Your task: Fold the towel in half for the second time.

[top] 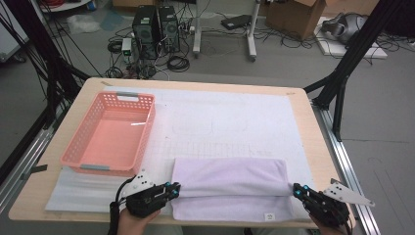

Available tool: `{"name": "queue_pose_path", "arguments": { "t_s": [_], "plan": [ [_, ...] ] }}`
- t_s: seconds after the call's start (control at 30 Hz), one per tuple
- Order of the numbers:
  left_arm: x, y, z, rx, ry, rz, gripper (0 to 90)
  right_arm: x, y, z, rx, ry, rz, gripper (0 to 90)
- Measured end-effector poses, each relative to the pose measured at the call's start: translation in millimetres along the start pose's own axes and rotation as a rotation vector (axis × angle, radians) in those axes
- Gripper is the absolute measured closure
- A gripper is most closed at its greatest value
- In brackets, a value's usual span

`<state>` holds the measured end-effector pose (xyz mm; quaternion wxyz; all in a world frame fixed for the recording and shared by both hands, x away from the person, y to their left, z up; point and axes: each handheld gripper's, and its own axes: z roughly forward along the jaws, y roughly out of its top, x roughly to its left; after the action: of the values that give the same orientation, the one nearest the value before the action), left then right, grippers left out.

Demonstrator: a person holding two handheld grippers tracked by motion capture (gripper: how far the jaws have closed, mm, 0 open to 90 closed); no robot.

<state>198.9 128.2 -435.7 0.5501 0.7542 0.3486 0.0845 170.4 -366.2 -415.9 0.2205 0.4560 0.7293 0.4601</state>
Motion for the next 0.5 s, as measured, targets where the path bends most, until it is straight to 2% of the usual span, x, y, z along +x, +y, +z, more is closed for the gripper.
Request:
{"name": "queue_pose_path", "arguments": {
  "t_s": [0.03,0.07,0.13,0.17,0.23,0.3,0.4,0.43,0.47,0.5],
  "plan": [
    [-1.5,-1.9,0.4,0.009,-0.004,0.005,83.3,0.4,-1.1,-1.5,0.001,0.002,0.003,87.5],
    [-2.9,-3.4,0.9,0.020,0.010,0.005,80.6,1.0,-1.9,-2.7,-0.002,0.001,0.003,86.1],
    [-3.4,-3.5,1.5,0.018,0.029,-0.019,63.9,2.1,-0.8,-5.0,-0.022,-0.006,0.029,69.9],
    [-3.1,-3.3,0.9,0.012,0.035,-0.022,59.3,2.0,0.8,-5.8,-0.036,-0.003,0.058,63.8],
    [-1.9,-3.3,-0.1,0.001,0.041,-0.036,53.8,3.0,2.9,-6.5,-0.059,-0.002,0.068,56.9],
    [-0.5,-4.5,1.3,0.009,0.044,-0.041,50.6,4.1,4.5,-3.3,-0.051,0.005,0.054,52.3],
    [0.4,-8.7,6.7,0.044,0.030,-0.049,51.9,4.5,1.5,11.6,0.040,0.000,0.025,50.5],
    [-0.2,-9.7,8.2,0.064,0.020,-0.040,57.7,4.0,-0.5,16.8,0.074,-0.003,0.016,51.3],
    [-1.3,-10.6,9.3,0.083,0.011,-0.027,69.6,3.4,-2.4,20.8,0.098,0.004,0.021,58.9],
    [-2.9,-11.1,10.3,0.089,0.012,-0.014,79.2,2.6,-3.5,22.8,0.116,0.017,0.010,75.1]
  ]
}}
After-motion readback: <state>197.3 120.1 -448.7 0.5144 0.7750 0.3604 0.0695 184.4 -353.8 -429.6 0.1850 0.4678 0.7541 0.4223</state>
